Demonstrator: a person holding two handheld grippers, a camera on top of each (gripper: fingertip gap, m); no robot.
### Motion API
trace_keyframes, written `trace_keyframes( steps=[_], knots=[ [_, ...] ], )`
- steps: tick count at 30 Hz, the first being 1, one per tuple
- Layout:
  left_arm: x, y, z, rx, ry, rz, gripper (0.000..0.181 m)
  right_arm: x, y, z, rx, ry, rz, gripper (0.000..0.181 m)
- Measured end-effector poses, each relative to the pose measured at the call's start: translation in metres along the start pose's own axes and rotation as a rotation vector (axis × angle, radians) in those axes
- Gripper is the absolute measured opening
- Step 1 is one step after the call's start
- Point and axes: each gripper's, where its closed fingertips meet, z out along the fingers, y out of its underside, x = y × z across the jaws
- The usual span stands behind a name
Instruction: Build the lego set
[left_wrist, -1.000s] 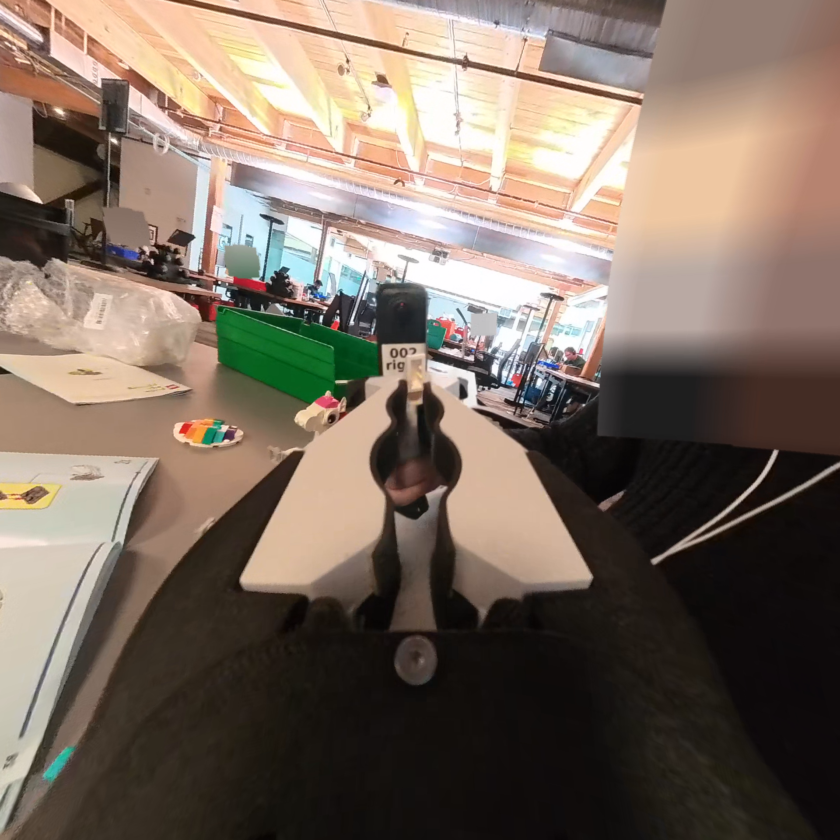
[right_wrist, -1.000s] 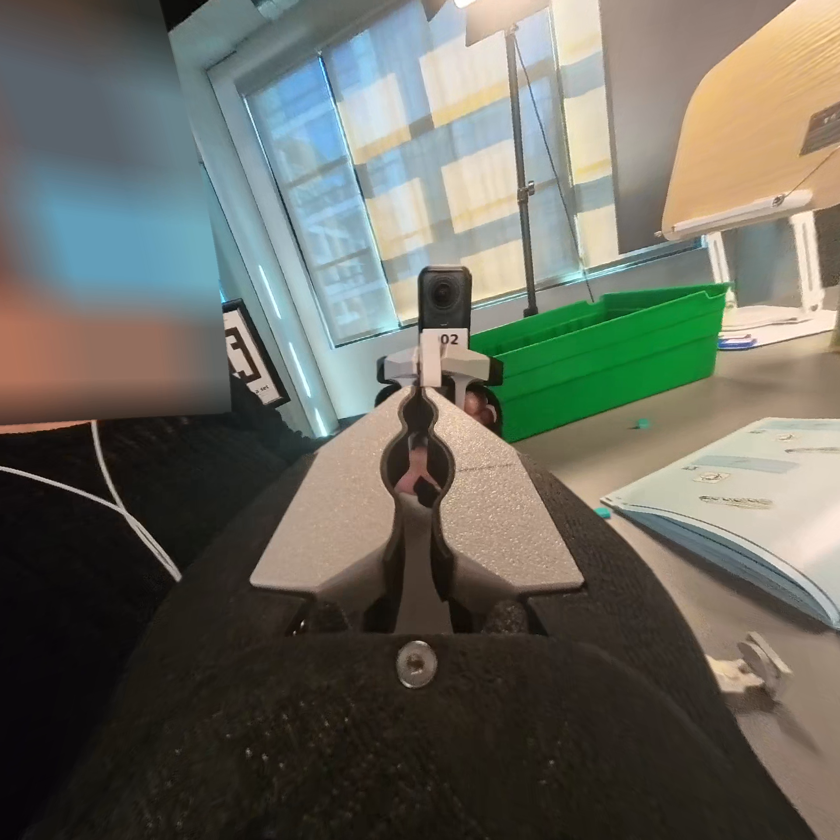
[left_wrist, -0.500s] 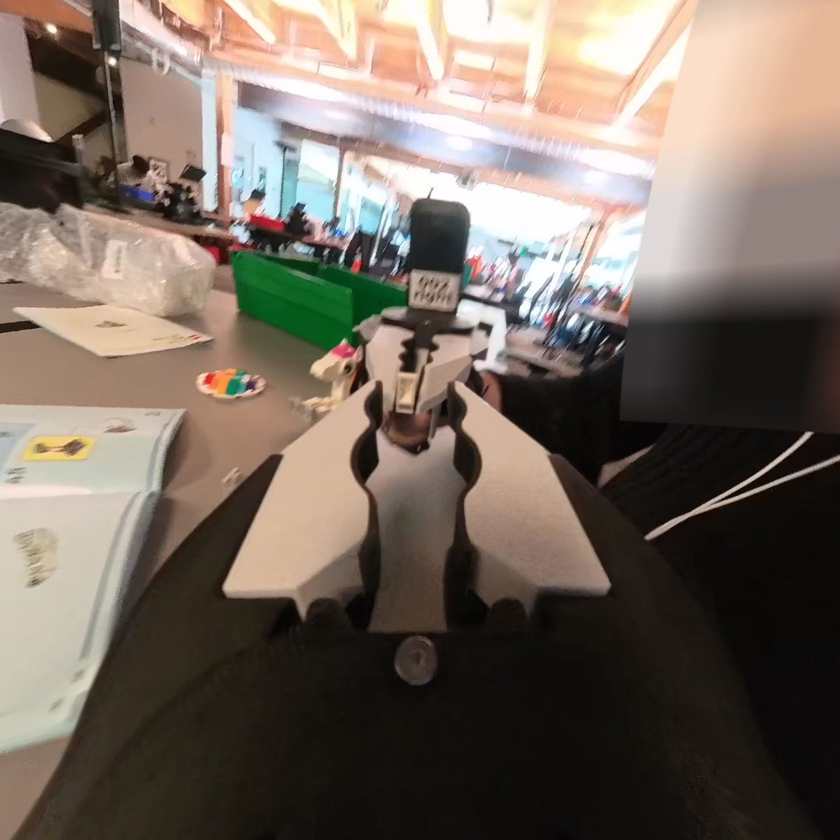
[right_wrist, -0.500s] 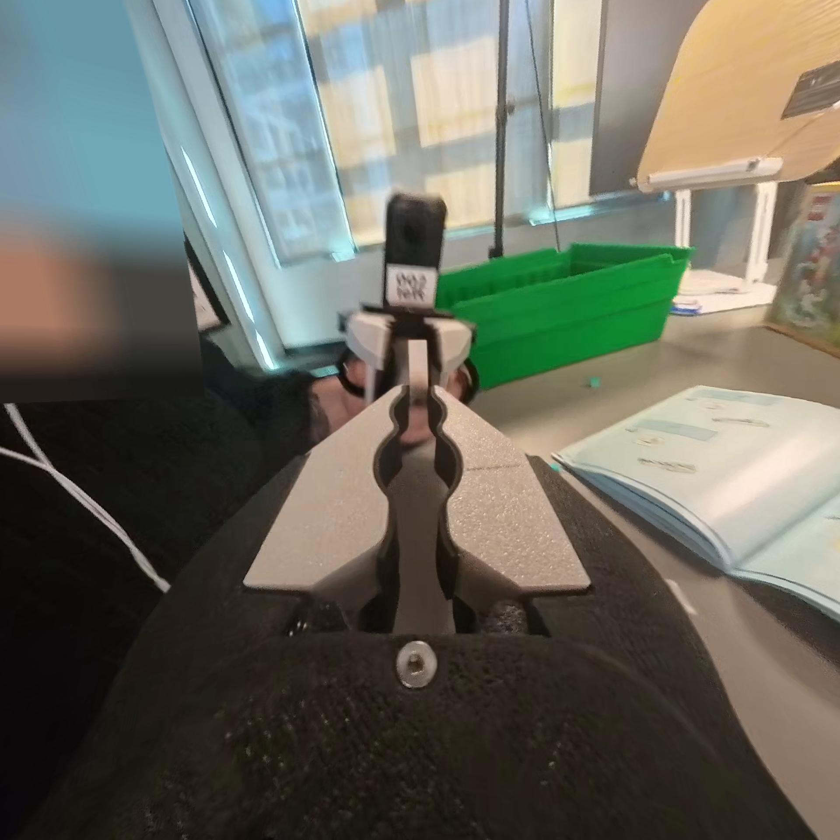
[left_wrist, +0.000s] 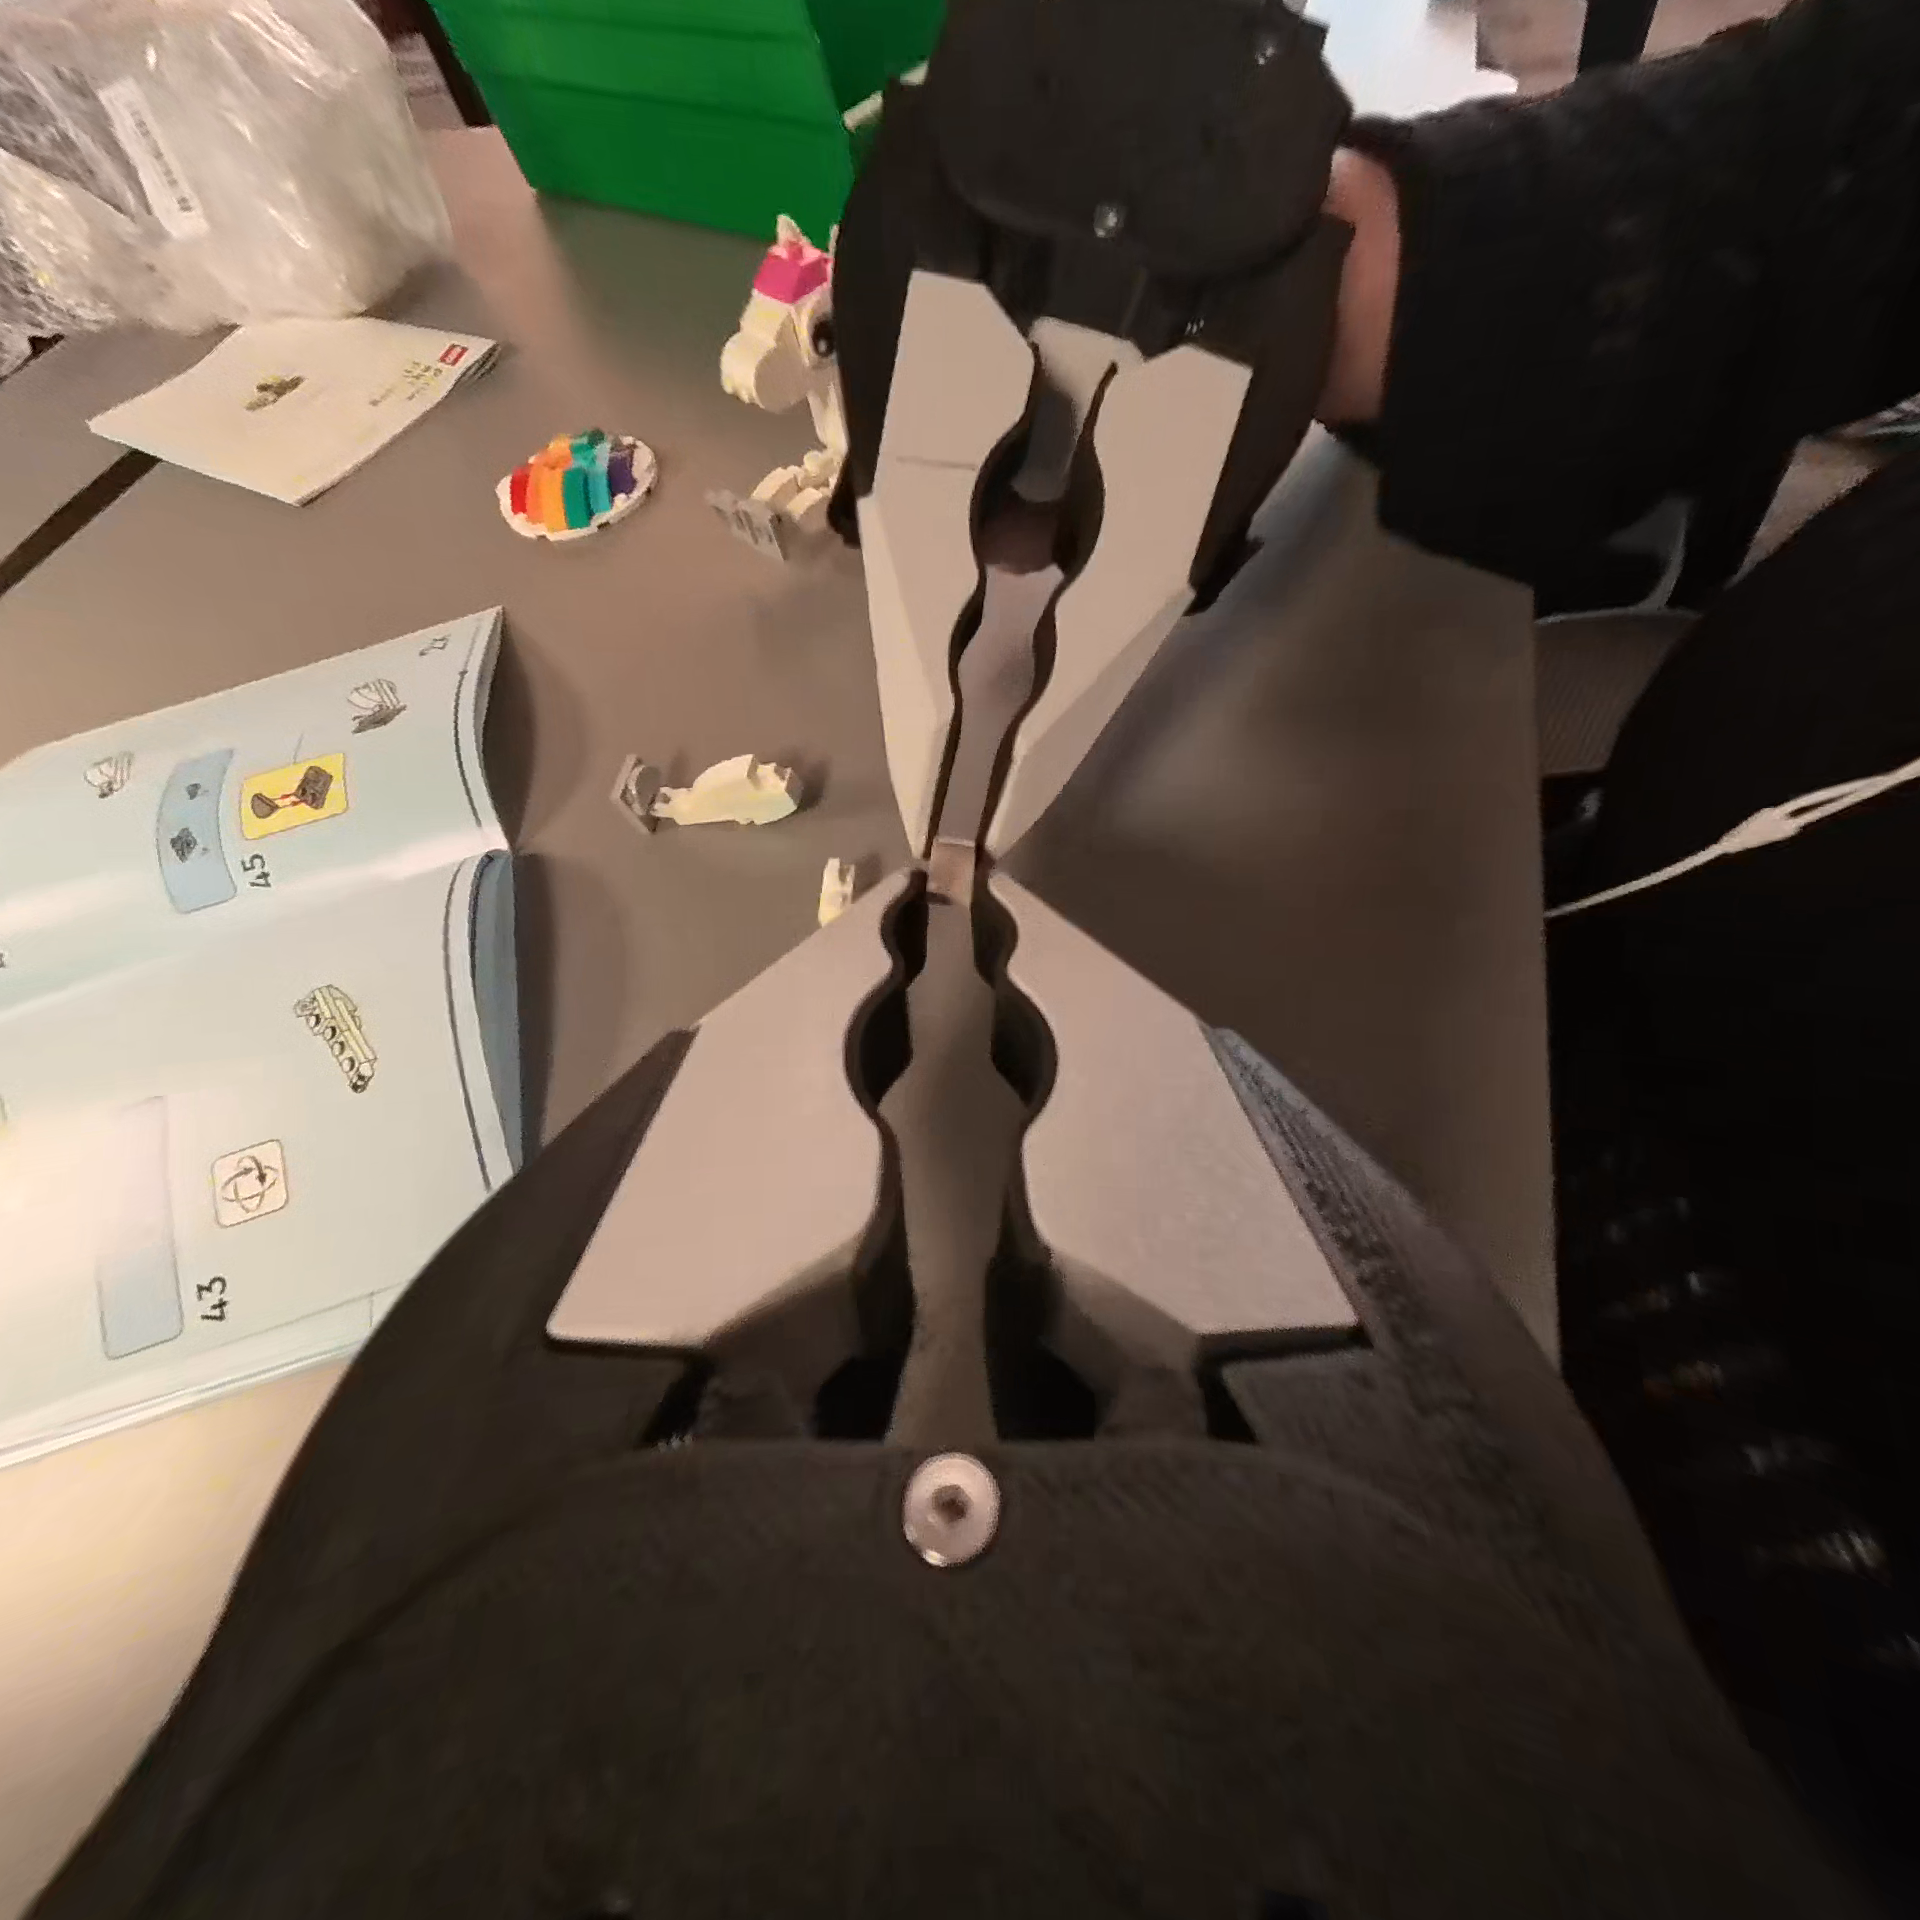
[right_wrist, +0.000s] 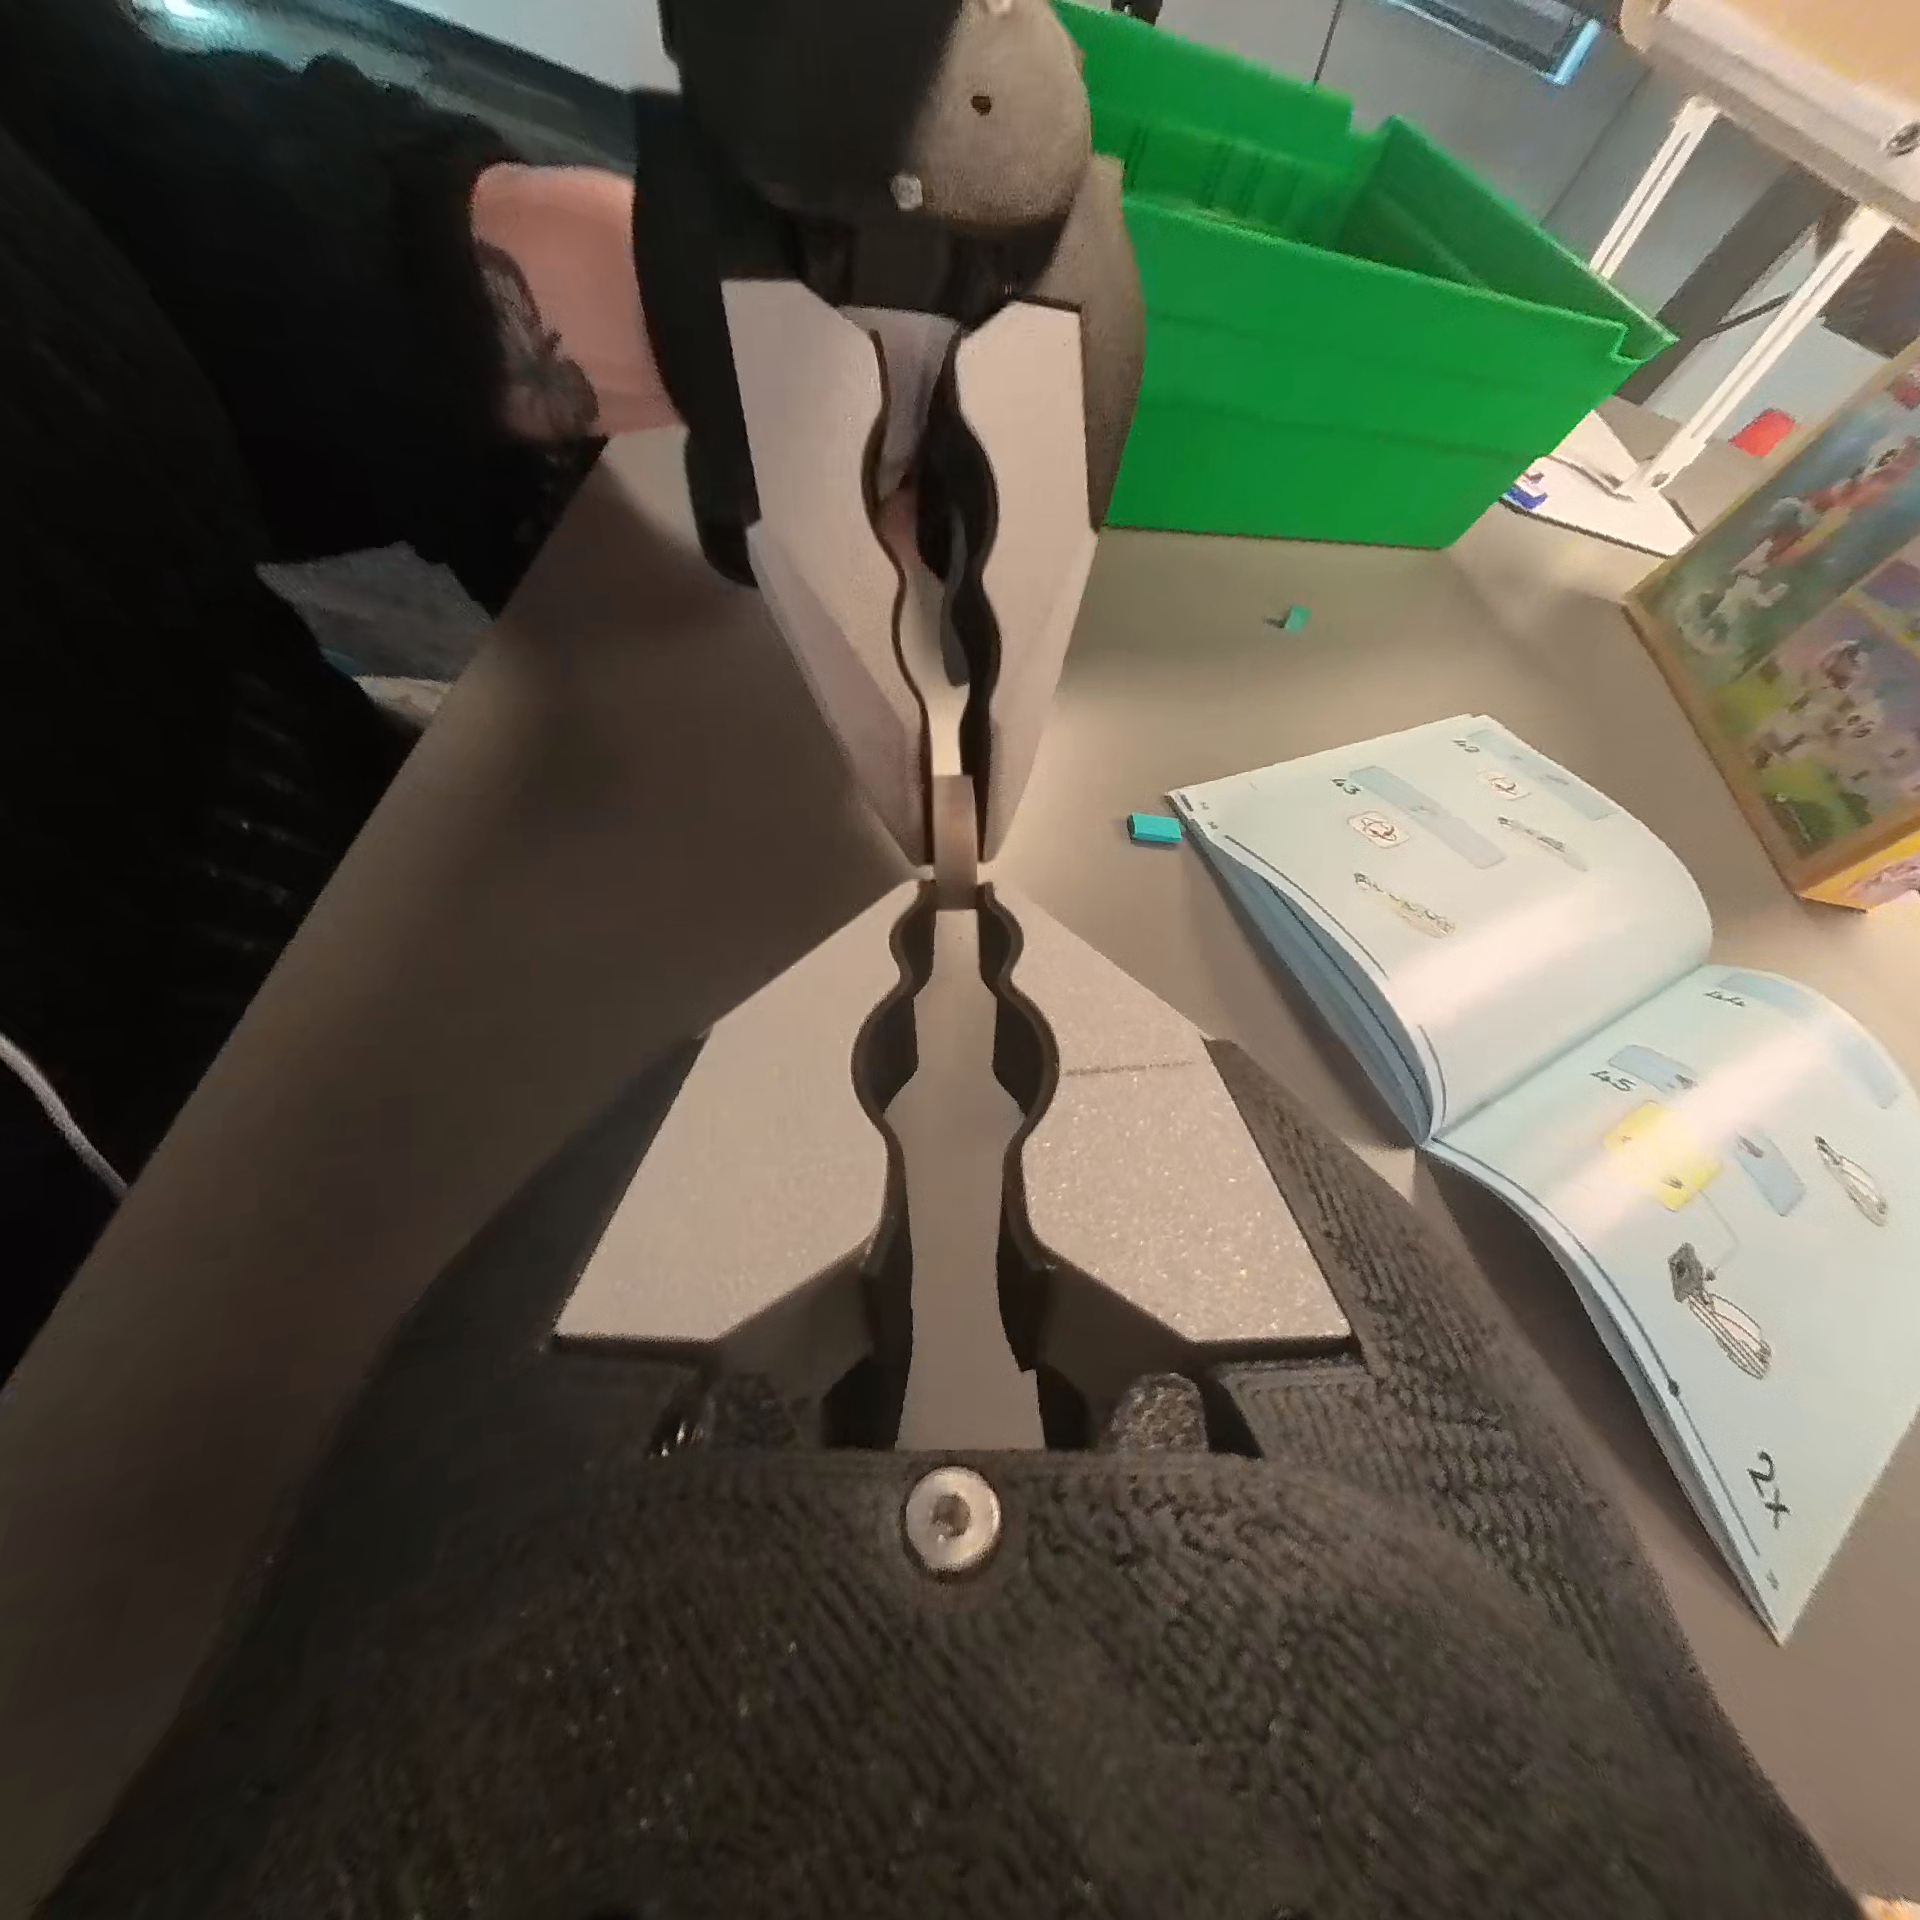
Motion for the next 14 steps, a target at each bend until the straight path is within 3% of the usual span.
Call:
trace_keyframes(
  steps=[3, 6, 14],
  knots=[
    [-0.011, 0.004, 0.000, -0.020, -0.041, -0.020, 0.008, 0.008, 0.007, 0.000, -0.021, 0.042, 0.008, 0.008],
    [-0.020, 0.008, -0.003, -0.020, -0.033, -0.071, 0.007, 0.017, 0.028, 0.002, -0.108, 0.065, 0.046, 0.033],
    [-0.029, 0.016, 0.008, -0.050, 0.092, -0.173, 0.008, 0.024, 0.047, 0.011, -0.198, 0.038, 0.193, 0.023]
  ],
)
